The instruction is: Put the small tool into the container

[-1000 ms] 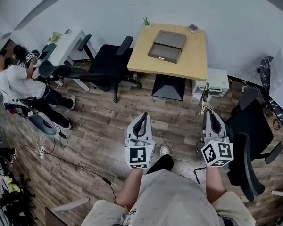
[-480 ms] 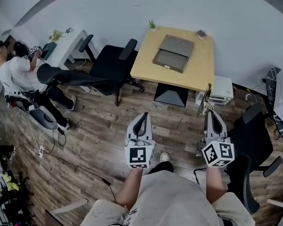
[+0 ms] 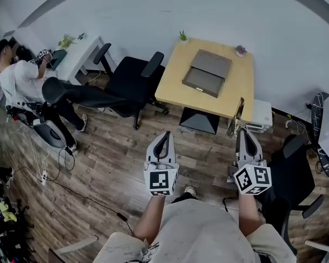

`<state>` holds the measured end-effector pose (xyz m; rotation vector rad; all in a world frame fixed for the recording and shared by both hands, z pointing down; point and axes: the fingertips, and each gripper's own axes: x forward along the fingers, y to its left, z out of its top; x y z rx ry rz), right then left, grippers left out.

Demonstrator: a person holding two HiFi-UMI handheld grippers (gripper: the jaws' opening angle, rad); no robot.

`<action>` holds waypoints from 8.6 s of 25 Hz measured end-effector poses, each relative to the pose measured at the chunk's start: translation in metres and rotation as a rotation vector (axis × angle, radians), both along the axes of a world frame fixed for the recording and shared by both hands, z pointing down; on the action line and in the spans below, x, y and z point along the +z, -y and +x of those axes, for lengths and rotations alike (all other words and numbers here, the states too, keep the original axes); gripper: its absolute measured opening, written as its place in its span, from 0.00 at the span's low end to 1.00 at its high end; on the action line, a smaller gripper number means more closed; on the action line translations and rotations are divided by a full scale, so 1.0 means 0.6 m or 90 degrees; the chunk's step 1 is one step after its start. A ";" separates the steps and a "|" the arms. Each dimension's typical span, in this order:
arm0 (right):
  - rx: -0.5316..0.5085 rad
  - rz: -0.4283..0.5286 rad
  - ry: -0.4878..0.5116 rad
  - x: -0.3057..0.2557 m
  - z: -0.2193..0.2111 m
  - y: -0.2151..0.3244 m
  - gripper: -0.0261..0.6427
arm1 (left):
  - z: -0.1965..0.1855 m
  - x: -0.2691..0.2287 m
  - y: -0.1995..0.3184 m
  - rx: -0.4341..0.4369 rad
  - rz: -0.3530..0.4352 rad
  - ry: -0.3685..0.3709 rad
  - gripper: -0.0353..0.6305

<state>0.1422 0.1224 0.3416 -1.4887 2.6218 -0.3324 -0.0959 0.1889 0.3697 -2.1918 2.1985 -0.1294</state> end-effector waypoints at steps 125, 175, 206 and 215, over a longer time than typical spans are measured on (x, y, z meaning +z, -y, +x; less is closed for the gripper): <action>-0.031 -0.089 -0.114 0.155 -0.145 0.686 0.06 | -0.093 0.123 0.671 0.031 -0.104 -0.012 0.06; -0.218 -0.091 -0.581 0.341 -0.324 0.652 0.06 | -0.227 0.219 0.623 -0.065 -0.143 -0.069 0.06; -0.249 -0.065 -0.808 0.431 -0.342 0.682 0.06 | -0.263 0.249 0.631 -0.077 -0.157 -0.085 0.06; -0.252 -0.064 -0.843 0.445 -0.351 0.692 0.07 | -0.269 0.252 0.632 -0.080 -0.156 -0.091 0.06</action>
